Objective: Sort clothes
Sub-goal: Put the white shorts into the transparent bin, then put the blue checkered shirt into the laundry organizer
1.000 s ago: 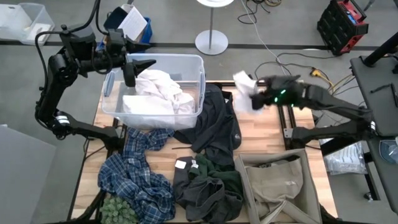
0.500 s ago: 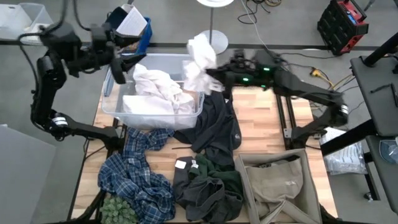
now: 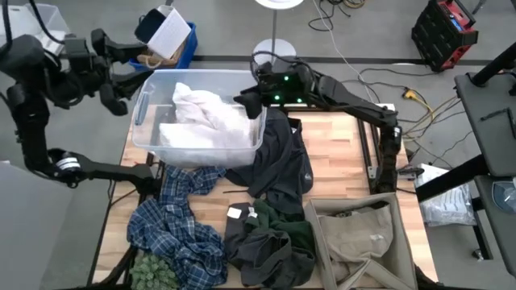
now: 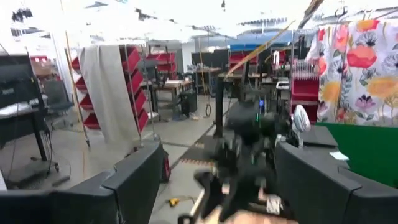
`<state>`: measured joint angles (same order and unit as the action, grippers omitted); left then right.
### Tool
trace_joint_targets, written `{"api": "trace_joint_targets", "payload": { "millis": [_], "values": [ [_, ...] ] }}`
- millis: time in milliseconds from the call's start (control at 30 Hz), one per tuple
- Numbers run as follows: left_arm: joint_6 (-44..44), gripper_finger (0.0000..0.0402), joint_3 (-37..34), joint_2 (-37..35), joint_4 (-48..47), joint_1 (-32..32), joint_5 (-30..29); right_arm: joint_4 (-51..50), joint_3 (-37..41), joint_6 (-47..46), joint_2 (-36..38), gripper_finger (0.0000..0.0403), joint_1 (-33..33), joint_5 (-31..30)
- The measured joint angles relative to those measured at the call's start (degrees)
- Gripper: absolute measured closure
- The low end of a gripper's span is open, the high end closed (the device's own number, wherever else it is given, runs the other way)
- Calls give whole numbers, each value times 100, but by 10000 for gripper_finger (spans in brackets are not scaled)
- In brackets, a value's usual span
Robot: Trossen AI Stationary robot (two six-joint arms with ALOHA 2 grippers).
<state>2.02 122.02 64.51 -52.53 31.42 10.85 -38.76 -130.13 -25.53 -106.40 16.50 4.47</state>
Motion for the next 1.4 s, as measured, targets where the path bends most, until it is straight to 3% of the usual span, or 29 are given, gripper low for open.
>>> {"api": "trace_joint_targets", "payload": {
  "millis": [100, 233, 467, 633, 767, 967, 1167, 1300, 1400],
  "values": [
    [-121, 118, -44, -49, -245, 0, -133, -274, -506, 277, -26, 165, -3, 2],
    [-321, 118, -76, -50, -689, 0, -95, -488, -382, 763, 446, 151, -113, 20],
    [-988, 118, -106, 109, -2370, -160, 284, -1905, -382, 1017, 1279, 162, -421, -347],
    [-1678, 118, -324, 263, -3018, -831, 324, -2833, -371, 968, 1589, 169, -534, -1035],
    [-2097, 118, -826, 343, -3082, -1824, 330, -3174, -371, 973, 1688, 162, -538, -1366],
    [-3626, 118, -1660, 571, -3174, -4200, 313, -3198, -369, 1200, 1657, 143, -537, -1373],
    [-5239, 118, -2207, 1036, -2940, -6471, -505, -3196, -369, 1474, 1627, 127, -521, -1354],
    [-6131, 118, -2475, 1432, -2625, -7314, -1018, -3261, -369, 1591, 1637, 118, -521, -1349],
    [-6367, 118, -2694, 1812, -2200, -7601, -1303, -3363, -369, 1652, 1638, 113, -521, -1346]
  ]
}}
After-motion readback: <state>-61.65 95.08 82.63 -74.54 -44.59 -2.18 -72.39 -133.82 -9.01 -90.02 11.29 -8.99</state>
